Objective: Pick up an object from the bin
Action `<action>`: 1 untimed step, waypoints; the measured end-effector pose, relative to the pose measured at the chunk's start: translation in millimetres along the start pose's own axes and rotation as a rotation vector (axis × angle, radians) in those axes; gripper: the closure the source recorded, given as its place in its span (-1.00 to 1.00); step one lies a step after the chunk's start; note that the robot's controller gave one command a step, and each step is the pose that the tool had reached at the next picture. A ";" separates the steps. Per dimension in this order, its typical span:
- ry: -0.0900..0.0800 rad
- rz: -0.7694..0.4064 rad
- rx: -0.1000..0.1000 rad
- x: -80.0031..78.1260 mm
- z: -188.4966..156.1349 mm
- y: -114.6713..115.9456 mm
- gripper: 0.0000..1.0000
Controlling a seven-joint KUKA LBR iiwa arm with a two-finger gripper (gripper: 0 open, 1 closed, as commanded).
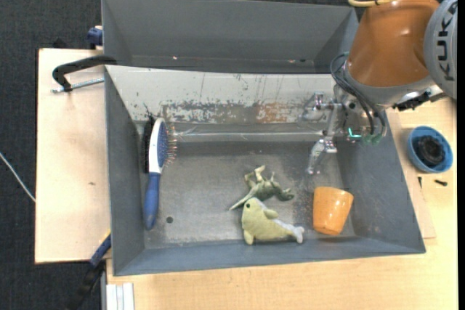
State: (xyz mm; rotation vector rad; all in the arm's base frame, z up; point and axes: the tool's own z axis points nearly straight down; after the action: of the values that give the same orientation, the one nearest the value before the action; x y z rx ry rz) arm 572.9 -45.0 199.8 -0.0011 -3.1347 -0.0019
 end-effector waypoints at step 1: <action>-0.005 -0.231 0.003 -2.2 125.7 30.3 -1.00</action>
Offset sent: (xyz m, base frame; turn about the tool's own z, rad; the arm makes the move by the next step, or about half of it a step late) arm -0.0011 0.0304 -0.1298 -0.2305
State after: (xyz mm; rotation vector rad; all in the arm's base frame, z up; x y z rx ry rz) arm 574.3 -14.6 74.2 0.3613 -3.1188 0.0012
